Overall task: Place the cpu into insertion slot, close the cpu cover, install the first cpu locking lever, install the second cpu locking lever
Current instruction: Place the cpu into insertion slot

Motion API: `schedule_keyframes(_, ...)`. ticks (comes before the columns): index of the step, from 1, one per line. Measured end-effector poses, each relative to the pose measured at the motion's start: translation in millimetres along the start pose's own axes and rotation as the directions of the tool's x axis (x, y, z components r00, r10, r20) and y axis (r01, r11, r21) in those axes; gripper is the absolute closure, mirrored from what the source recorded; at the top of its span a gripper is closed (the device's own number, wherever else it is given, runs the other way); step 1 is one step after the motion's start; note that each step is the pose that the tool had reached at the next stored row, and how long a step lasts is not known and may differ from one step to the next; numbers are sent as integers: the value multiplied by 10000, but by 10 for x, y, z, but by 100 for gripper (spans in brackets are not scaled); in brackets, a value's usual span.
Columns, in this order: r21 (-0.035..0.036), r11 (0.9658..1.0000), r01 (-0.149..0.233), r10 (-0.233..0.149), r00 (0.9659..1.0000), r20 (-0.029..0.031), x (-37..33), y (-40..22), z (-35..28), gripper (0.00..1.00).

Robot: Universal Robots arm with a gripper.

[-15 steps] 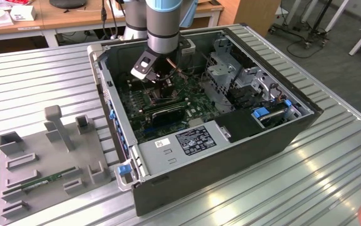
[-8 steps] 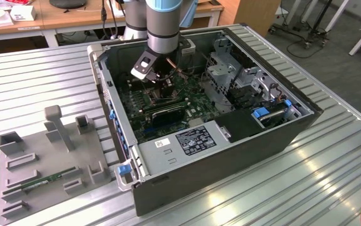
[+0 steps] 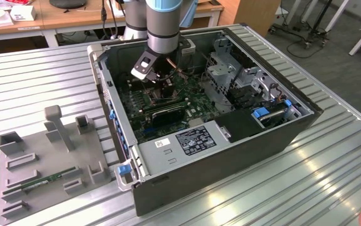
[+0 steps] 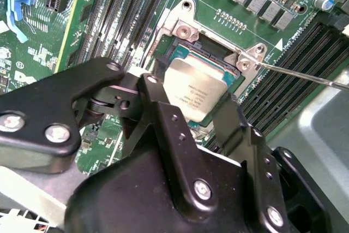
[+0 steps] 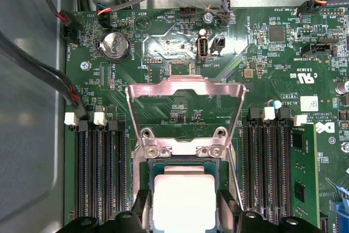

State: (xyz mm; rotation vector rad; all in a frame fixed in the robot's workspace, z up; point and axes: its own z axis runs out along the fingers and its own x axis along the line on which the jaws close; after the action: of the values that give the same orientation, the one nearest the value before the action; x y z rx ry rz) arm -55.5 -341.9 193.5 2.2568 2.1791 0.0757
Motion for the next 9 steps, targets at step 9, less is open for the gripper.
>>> schedule_keyframes(9, 2, 10000, 3, -3, 10000, 3, 0, -1, -14, 38)
